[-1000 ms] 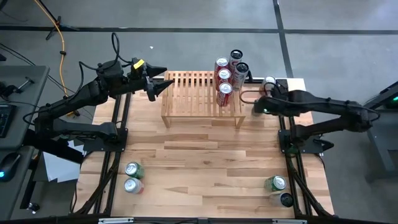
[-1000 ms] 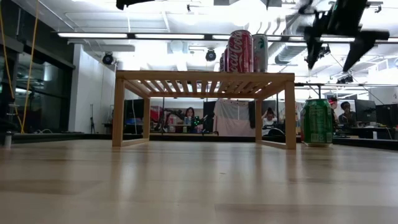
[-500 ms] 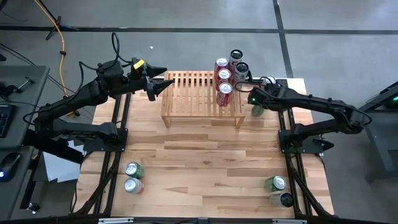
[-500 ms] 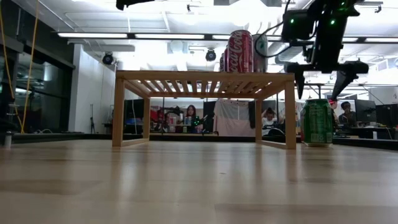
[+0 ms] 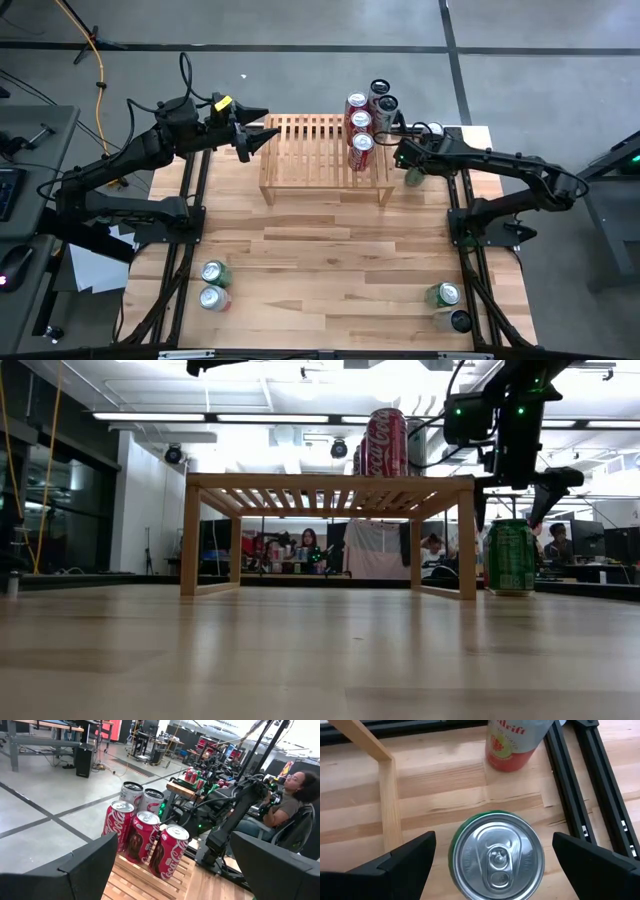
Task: Place canned beverage on shelf
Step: Put the top right green soda can on the shelf
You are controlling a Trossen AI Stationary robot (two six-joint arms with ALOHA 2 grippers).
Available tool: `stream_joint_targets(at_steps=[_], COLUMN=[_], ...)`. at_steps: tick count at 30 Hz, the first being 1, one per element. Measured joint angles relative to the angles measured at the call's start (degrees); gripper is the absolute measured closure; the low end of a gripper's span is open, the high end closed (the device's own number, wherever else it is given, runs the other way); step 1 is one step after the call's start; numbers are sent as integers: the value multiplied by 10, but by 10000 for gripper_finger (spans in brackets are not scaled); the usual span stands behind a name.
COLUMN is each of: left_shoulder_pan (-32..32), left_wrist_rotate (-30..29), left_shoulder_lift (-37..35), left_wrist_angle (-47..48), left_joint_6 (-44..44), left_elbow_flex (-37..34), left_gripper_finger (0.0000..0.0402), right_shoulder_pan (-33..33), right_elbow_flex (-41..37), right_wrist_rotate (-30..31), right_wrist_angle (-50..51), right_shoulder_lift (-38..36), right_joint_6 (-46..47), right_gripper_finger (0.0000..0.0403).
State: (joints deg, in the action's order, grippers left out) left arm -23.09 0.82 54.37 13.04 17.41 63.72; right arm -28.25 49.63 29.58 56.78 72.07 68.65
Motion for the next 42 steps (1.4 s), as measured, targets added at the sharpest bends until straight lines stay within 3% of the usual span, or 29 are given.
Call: stream_joint_targets(at_steps=[8,18,27,34,42], left_shoulder_pan=[0,0,0,0,0], left_wrist_rotate=[0,0,0,0,0], left_shoulder_lift=[0,0,0,0,0], left_wrist_angle=[0,0,0,0,0], left_joint_6=[0,0,5,5,5], left_elbow_flex=[0,0,0,0,0], left_gripper_finger=[25,25,25,25,25], right_shoulder_pan=[0,-14,13,56,109], right_elbow_flex=[0,1,21,134,384], right_wrist_rotate=[-9,-24,-60,-69,-190], right_wrist_angle=[5,14,80,157,221], right_shoulder_lift=[0,-2,-46,-113,-106], right_joint_6=[-16,-45,-64,-184,-364], right_gripper_finger=[36,155,157,157,157])
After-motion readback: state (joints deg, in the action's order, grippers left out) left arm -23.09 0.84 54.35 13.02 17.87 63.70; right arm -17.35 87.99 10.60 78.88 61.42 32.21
